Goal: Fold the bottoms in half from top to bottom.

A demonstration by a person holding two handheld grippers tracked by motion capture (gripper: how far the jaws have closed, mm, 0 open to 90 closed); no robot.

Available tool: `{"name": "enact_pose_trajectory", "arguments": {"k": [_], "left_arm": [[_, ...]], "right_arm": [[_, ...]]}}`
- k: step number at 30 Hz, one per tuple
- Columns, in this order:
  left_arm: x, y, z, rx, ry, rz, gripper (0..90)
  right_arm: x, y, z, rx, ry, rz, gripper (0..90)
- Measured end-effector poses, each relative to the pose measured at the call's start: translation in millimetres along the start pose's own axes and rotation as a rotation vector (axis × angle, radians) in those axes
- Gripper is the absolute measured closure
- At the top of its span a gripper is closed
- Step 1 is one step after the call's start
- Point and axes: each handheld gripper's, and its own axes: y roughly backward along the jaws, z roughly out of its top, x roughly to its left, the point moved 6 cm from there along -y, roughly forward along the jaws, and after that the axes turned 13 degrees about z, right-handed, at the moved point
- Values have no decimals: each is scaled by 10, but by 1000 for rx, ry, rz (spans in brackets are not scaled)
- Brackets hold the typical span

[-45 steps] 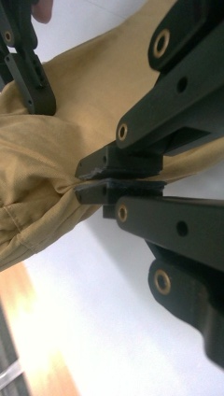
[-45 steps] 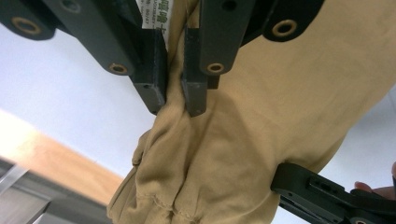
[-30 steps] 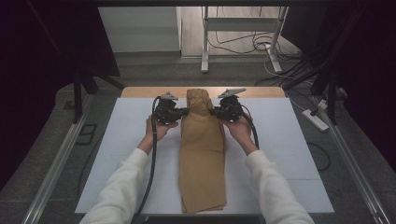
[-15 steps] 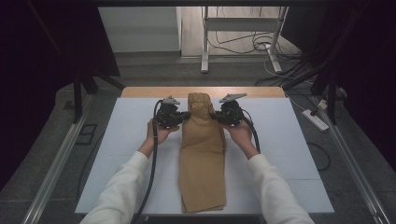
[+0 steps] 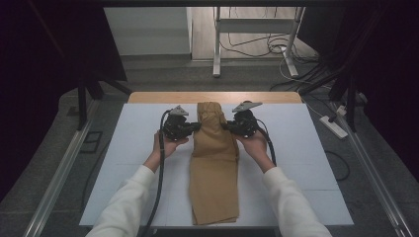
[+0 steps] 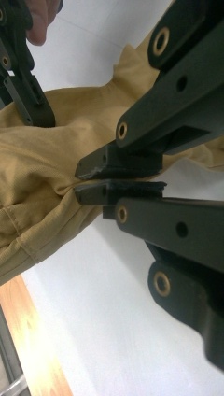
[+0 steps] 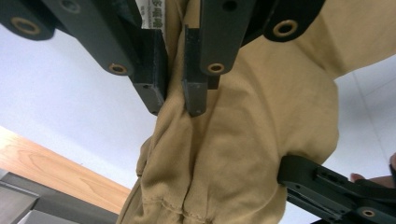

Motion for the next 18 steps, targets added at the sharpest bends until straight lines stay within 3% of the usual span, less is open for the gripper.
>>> {"name": "enact_pose_trajectory", "arguments": {"k": [18], "left_arm": [[-57, 24, -82, 0, 11, -21, 855]], "right_arm": [[72, 25, -72, 15, -10, 32, 808]]}}
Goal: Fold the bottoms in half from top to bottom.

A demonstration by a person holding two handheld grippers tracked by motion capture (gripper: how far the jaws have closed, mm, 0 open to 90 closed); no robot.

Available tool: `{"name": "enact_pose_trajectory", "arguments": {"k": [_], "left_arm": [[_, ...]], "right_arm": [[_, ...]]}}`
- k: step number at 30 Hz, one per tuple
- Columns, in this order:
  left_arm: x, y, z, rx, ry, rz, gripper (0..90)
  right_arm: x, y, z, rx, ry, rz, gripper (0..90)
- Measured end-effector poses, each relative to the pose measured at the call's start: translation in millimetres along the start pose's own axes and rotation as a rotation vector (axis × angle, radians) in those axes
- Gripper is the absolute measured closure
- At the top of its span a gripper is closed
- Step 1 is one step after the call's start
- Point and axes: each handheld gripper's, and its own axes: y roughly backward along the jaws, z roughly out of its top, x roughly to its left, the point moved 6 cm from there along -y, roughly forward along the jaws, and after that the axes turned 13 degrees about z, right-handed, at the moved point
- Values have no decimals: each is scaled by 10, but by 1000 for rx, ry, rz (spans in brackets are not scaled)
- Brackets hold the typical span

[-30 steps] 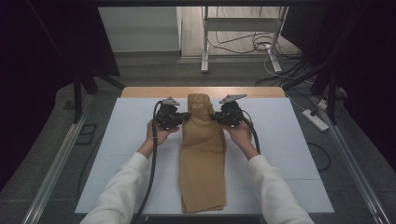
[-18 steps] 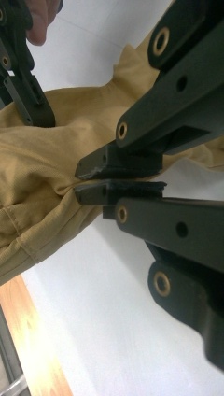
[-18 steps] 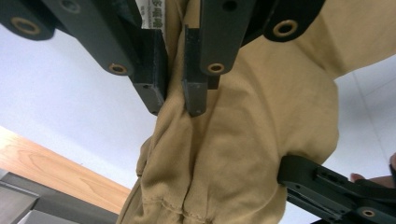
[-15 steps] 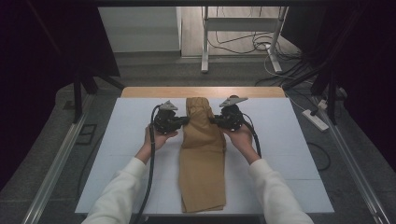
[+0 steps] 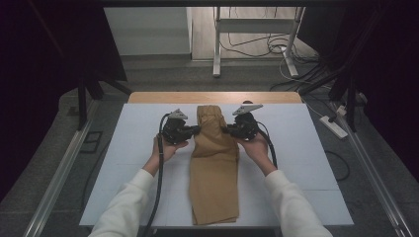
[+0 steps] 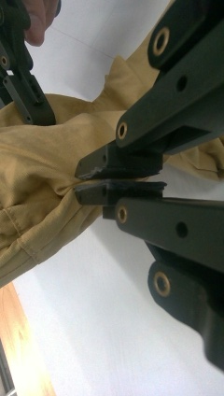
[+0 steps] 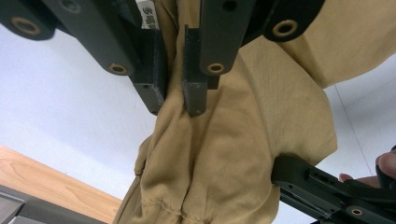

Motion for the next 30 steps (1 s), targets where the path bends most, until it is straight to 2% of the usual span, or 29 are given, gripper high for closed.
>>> {"name": "enact_pose_trajectory", "arguments": {"k": [9, 20, 30], "left_arm": [[-33, 8, -35, 3, -3, -11, 855], [-123, 81, -73, 9, -29, -14, 852], [-176, 111, -126, 19, -31, -17, 851]], "right_arm": [[27, 18, -37, 9, 5, 10, 809], [131, 89, -104, -4, 15, 28, 808], [194, 105, -172, -9, 15, 44, 809]]}}
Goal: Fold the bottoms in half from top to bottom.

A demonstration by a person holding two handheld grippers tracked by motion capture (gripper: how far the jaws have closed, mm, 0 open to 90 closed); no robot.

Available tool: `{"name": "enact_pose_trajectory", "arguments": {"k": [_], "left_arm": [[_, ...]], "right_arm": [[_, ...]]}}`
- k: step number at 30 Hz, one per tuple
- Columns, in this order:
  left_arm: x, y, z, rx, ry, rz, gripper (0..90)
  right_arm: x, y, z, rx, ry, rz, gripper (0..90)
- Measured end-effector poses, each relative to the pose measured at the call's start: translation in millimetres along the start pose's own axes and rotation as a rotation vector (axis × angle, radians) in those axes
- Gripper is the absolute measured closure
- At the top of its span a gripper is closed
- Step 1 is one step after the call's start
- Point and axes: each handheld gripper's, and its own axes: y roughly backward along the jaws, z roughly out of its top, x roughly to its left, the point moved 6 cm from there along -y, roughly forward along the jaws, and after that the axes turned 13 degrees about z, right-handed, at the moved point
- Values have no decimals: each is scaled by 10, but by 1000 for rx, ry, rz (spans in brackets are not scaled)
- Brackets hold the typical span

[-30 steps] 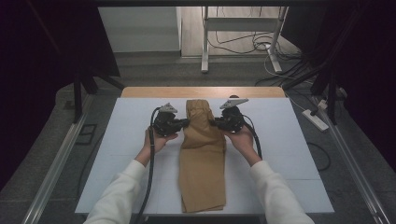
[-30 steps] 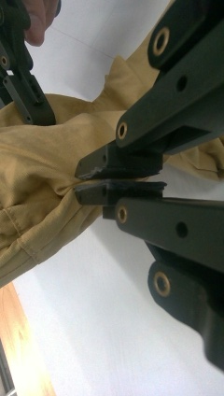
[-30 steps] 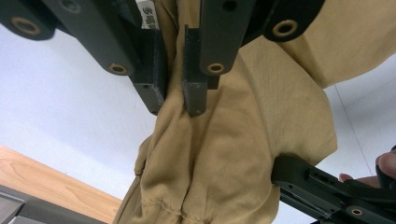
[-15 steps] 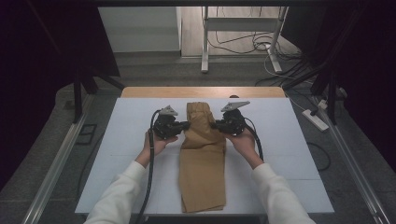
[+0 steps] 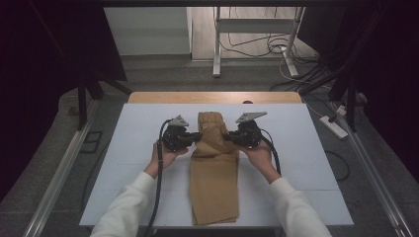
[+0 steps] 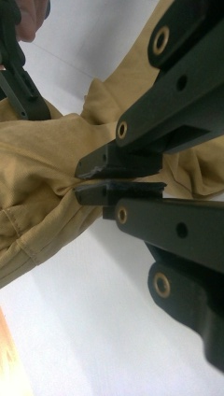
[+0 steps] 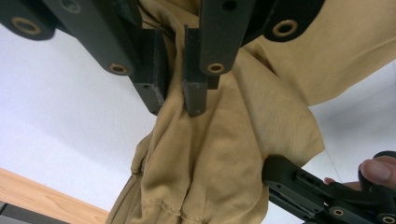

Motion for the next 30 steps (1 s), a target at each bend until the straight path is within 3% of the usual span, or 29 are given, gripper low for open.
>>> {"name": "enact_pose_trajectory", "arguments": {"k": [9, 30], "left_arm": [[-56, 27, -43, 6, -10, 1, 850], [-138, 58, -125, 22, -9, -5, 849]], "right_arm": [[66, 9, -72, -15, -5, 15, 809], [174, 25, -177, 11, 4, 32, 809]]}}
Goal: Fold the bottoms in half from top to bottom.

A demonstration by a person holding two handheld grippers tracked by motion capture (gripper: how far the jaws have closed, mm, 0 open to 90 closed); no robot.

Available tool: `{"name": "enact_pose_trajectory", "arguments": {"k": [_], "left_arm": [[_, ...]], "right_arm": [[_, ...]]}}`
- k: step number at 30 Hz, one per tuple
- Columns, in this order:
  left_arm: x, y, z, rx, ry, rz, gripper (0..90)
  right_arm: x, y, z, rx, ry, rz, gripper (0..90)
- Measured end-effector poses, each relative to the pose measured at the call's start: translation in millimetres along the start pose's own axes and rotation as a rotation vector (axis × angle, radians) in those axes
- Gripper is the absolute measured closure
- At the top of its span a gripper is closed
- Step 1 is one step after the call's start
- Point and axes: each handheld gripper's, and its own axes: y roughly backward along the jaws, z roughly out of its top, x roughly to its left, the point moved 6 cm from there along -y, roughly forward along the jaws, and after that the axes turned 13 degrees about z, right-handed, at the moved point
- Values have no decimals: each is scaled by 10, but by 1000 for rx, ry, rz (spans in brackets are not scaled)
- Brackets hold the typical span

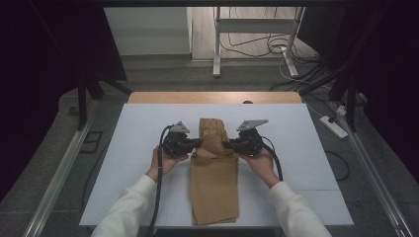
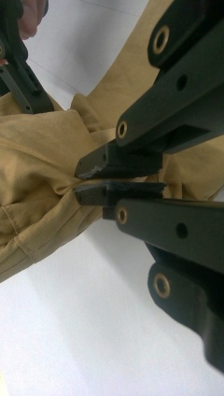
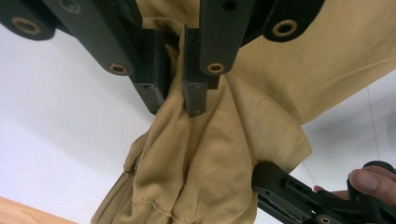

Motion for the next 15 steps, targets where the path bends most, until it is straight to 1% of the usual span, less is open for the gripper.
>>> {"name": "enact_pose_trajectory", "arguments": {"k": [6, 15], "left_arm": [[-8, 13, -21, -1, 2, 0, 848], [-55, 75, -89, 2, -9, 4, 848]], "right_arm": [[23, 4, -2, 2, 0, 0, 809], [91, 5, -23, 6, 10, 3, 812]]}}
